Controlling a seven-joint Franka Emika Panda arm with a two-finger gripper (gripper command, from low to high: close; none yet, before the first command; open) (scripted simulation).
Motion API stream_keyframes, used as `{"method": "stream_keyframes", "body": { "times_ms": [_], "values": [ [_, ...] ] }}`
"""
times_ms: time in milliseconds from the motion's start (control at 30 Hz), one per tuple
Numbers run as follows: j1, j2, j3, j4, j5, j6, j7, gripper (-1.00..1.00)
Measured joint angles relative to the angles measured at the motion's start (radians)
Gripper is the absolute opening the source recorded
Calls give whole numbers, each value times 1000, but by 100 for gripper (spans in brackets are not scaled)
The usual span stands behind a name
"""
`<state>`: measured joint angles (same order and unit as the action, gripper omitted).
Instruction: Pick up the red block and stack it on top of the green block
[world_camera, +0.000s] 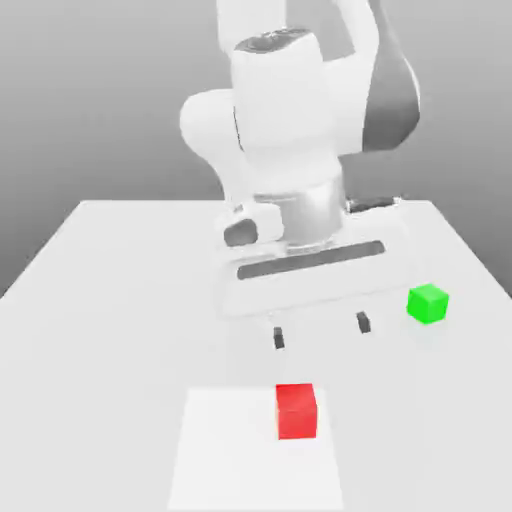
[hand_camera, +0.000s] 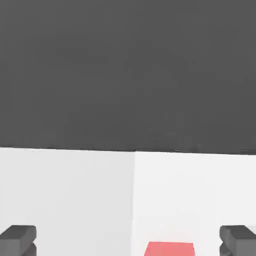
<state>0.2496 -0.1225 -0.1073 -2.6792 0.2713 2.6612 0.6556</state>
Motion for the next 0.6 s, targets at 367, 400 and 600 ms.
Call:
{"method": "stream_keyframes", "body": {
  "times_ms": [367,400,600],
  "values": [
    [-25,122,15,-112,-272,139,208,0],
    [-29,129,16,-109,-276,145,210,0],
    [-28,180,21,-90,-282,189,211,0]
  ]
}}
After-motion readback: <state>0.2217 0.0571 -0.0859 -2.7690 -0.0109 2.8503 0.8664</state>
